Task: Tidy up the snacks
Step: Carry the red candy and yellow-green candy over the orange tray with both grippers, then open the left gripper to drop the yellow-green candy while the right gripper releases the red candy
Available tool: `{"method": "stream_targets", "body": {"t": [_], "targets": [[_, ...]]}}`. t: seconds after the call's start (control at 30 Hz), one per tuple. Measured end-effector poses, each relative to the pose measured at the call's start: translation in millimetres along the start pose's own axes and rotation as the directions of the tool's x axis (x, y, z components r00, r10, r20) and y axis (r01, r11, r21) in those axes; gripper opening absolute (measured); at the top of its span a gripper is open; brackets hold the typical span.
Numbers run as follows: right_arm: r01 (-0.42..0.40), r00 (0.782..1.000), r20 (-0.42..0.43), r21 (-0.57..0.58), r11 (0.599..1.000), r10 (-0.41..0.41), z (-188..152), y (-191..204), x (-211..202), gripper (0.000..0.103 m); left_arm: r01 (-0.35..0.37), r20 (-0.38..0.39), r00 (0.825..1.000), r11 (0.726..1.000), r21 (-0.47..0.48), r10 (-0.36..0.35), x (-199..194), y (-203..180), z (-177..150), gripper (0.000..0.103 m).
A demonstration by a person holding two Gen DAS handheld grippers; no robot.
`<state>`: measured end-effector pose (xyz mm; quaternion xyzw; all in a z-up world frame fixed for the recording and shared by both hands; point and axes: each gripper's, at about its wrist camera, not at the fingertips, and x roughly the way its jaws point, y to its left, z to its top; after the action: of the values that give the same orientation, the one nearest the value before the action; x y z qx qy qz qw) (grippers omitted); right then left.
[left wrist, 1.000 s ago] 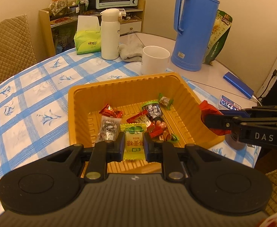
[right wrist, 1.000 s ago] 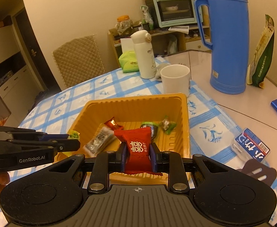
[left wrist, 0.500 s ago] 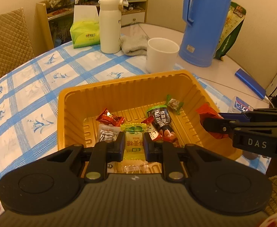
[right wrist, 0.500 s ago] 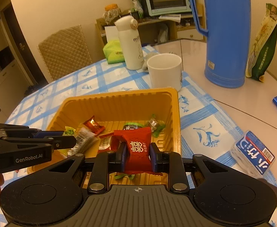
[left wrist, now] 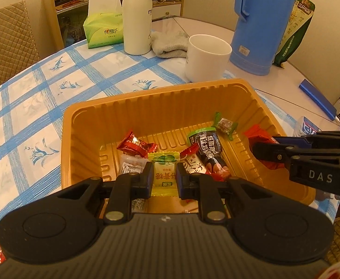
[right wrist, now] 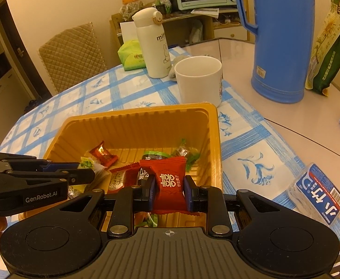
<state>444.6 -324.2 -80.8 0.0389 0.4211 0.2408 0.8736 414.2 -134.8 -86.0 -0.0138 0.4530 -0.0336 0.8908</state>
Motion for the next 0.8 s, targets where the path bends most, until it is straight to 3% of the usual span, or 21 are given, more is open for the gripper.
{"method": "stream_targets", "body": {"t": [0.53,0.67,0.8], "targets": [[0.001,1.000,-0.006,0.004,1.000,-0.001,0.9,0.5,4.4,0.026,0.001,-0.009,1.000,1.000,-0.005,-0.001,4.7,1.7,2.8,0.019],[-0.001,1.000,-0.005,0.004,1.000,0.001,1.2,1.4,5.5,0.026,-0.008,-0.003,1.000,1.000,-0.013,0.008,0.7,3.7,2.6,0.035],[0.001,1.000,-0.007,0.004,1.000,-0.001,1.4,1.9,6.1,0.026,-0.016,0.002,1.000,1.000,-0.020,0.016,-3.3,6.8,2.8,0.039]]}}
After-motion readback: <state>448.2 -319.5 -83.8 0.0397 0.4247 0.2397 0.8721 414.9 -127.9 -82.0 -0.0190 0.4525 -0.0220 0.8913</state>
